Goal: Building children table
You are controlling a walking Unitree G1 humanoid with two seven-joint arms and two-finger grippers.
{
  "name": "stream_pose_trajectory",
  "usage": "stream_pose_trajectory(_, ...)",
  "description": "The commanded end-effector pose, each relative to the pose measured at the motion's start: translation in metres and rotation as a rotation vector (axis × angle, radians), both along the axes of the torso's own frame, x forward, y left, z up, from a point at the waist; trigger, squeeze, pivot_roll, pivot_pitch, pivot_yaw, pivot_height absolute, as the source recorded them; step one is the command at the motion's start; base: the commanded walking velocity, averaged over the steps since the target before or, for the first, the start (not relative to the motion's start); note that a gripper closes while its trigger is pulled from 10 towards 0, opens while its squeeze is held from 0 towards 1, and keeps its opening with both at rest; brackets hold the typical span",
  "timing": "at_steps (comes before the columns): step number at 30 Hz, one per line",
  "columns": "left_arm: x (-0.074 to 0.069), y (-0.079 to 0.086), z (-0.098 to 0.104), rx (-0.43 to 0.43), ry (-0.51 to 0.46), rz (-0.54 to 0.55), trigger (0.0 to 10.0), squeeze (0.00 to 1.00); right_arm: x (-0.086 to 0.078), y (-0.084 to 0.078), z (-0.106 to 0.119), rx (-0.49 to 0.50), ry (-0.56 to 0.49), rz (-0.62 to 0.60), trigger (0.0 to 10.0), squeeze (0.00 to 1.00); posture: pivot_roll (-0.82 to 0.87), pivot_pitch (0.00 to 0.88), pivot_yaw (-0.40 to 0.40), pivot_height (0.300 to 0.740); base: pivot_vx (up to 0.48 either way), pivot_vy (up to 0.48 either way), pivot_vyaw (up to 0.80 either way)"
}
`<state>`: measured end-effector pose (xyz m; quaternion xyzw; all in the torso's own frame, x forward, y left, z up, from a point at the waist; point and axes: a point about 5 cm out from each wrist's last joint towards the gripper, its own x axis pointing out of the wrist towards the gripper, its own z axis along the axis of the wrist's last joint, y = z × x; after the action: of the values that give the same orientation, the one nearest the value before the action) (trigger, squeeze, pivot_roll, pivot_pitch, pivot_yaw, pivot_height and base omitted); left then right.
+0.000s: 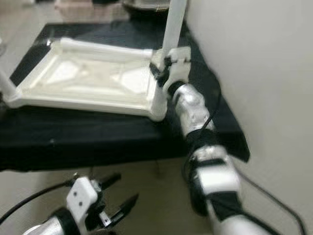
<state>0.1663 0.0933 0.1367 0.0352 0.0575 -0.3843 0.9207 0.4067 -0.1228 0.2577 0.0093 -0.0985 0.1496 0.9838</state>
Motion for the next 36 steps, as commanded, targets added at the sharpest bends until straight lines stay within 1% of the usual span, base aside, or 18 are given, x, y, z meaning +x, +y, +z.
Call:
stream_pose_trajectory(1,-0.002,0.001,-0.005,0.008,0.025,-0.002,10.0,0.00,-0.003,-0.011,-0.058,0.001,0.218,-0.120,10.0,0.00,0.17,0.203,-0.019,0.740,0.000,0.000,0.00)
stream_pose_trajectory(2,-0.001,0.002,-0.005,0.010,0.025,-0.001,10.0,0.00,-0.004,-0.004,-0.059,0.010,0.219,-0.246,10.0,0.00,0.17,0.202,-0.019,0.740,0.000,0.000,0.00)
stream_pose_trajectory(6,-0.001,0.002,-0.005,0.010,0.025,0.000,10.0,0.00,-0.005,-0.003,-0.059,0.012,0.220,-0.276,10.0,0.00,0.17,0.202,-0.019,0.740,0.000,0.000,0.00)
stream_pose_trajectory(9,-0.001,0.002,-0.005,0.010,0.025,0.000,10.0,0.00,-0.004,0.006,-0.057,-0.021,0.222,-0.344,10.0,0.00,0.17,0.202,-0.019,0.740,0.000,0.000,0.00)
stream_pose_trajectory(10,0.000,0.002,-0.005,0.009,0.024,0.000,10.0,0.00,-0.004,0.009,-0.055,-0.021,0.235,-0.409,10.0,0.00,0.17,0.202,-0.019,0.740,0.000,0.000,0.00)
stream_pose_trajectory(12,0.000,0.002,-0.005,0.009,0.024,0.000,10.0,0.00,-0.004,0.009,-0.055,-0.021,0.235,-0.409,10.0,0.00,0.17,0.202,-0.019,0.740,0.000,0.000,0.00)
stream_pose_trajectory(13,0.000,0.002,-0.005,0.009,0.024,0.000,10.0,0.00,-0.005,0.013,-0.054,-0.015,0.238,-0.475,10.0,0.00,0.17,0.202,-0.021,0.740,0.000,0.000,0.00)
stream_pose_trajectory(14,0.000,0.002,-0.005,0.009,0.024,0.000,10.0,0.00,-0.005,0.013,-0.054,-0.015,0.238,-0.475,10.0,0.00,0.17,0.202,-0.021,0.740,0.000,0.000,0.00)
stream_pose_trajectory(15,0.001,0.002,-0.006,0.009,0.023,0.000,10.0,0.00,-0.006,0.016,-0.054,-0.010,0.249,-0.551,10.0,0.00,0.17,0.201,-0.023,0.740,0.000,0.000,0.00)
stream_pose_trajectory(18,0.002,0.001,-0.006,0.009,0.023,0.002,10.0,0.00,-0.014,0.030,-0.058,0.040,0.281,-0.705,10.0,0.00,0.17,0.200,-0.022,0.740,0.000,0.000,0.00)
stream_pose_trajectory(20,0.002,0.001,-0.006,0.008,0.023,0.002,10.0,0.00,-0.016,0.033,-0.058,0.059,0.287,-0.739,10.0,0.00,0.17,0.199,-0.021,0.740,0.000,0.000,0.00)
stream_pose_trajectory(22,0.002,0.001,-0.006,0.008,0.024,-0.001,10.0,0.00,-0.022,0.038,-0.059,0.113,0.306,-0.856,10.0,0.00,0.17,0.198,-0.023,0.740,0.000,0.000,0.00)
stream_pose_trajectory(24,0.002,0.001,-0.006,0.008,0.024,-0.001,10.0,0.00,-0.022,0.038,-0.059,0.113,0.306,-0.856,10.0,0.00,0.17,0.198,-0.023,0.740,0.000,0.000,0.00)
stream_pose_trajectory(25,0.002,0.001,-0.006,0.008,0.024,-0.002,10.0,0.00,-0.025,0.042,-0.058,0.118,0.318,-0.923,10.0,0.00,0.17,0.198,-0.024,0.740,0.000,0.000,0.00)
stream_pose_trajectory(26,0.002,0.001,-0.006,0.008,0.024,-0.002,10.0,0.00,-0.025,0.042,-0.058,0.118,0.318,-0.923,10.0,0.00,0.17,0.198,-0.024,0.740,0.000,0.000,0.00)
stream_pose_trajectory(27,0.003,0.001,-0.007,0.007,0.025,-0.004,10.0,0.00,-0.031,0.051,-0.056,0.148,0.326,-1.032,10.0,0.00,0.18,0.196,-0.025,0.740,0.000,0.000,0.00)
stream_pose_trajectory(30,0.003,0.000,-0.007,0.006,0.025,-0.005,10.0,0.00,-0.034,0.057,-0.055,0.165,0.335,-1.078,10.0,0.00,0.18,0.196,-0.026,0.740,0.000,0.000,0.00)
stream_pose_trajectory(36,0.004,0.000,-0.007,0.006,0.024,-0.005,10.0,0.00,-0.036,0.065,-0.053,0.188,0.367,-1.094,10.0,0.00,0.18,0.195,-0.027,0.740,0.000,0.000,0.00)
